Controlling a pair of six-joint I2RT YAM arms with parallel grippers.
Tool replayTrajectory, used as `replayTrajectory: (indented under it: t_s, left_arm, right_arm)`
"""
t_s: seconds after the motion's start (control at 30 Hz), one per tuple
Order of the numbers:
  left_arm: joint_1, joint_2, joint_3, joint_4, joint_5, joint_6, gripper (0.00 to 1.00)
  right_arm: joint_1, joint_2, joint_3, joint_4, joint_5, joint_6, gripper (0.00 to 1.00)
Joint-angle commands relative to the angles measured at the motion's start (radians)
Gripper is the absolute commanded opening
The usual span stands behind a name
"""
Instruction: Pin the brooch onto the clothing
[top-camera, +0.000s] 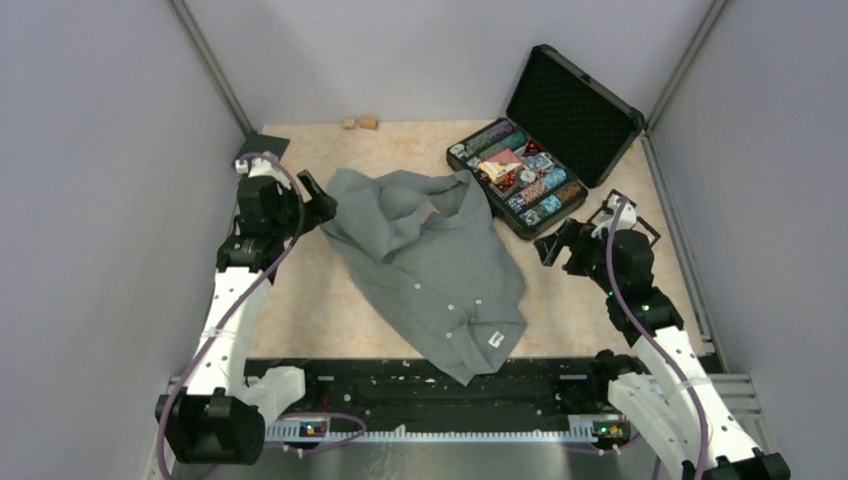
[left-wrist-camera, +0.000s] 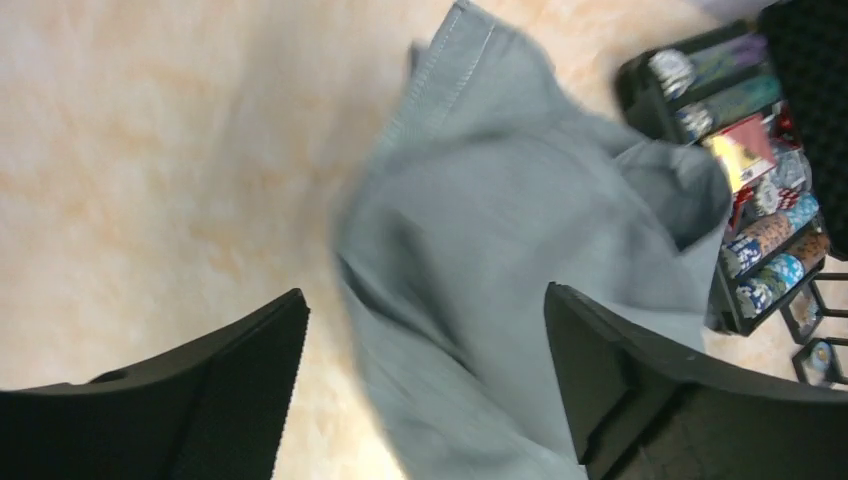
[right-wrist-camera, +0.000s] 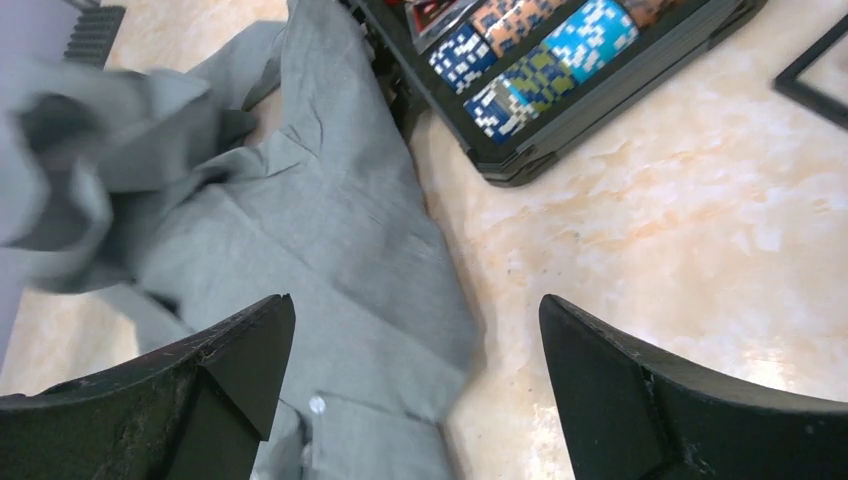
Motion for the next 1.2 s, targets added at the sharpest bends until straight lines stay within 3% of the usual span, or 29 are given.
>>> replayTrajectory:
  t_s: [0.0, 0.3, 0.53, 0.8, 1.0, 1.17]
  left_arm:
    - [0.039, -0.026, -0.079, 0.009, 0.138, -0.062, 0.94]
    - [-0.041, -0.065, -0.188, -0.022, 0.168, -0.023, 0.98]
    - [-0.108, 0.000, -0.309, 0.082, 0.192, -0.068, 0.98]
    - [-0.127, 0.145, -0.239, 0.147, 0.219, -0.060, 0.96]
    - [-0.405, 0.317, -0.037, 0.032, -0.078, 0.136, 0.95]
    - [-0.477, 0.535, 0.105, -0.106, -0.372, 0.172, 0.96]
  right_arm:
    - [-0.008, 0.030, -0.014, 0.039, -0.094, 0.032, 0.94]
    - [0.044, 0.124, -0.093, 0.068, -0.114, 0.076, 0.90]
    - [0.135, 0.239, -0.143, 0.211, -0.118, 0.155, 0.84]
    - [0.186, 0.379, -0.203, 0.455, -0.127, 0.249, 0.81]
    - [0.187, 0.459, -0.229, 0.541, -0.126, 0.257, 0.78]
    - [0.187, 0.500, -0.242, 0.578, -0.146, 0.256, 0.80]
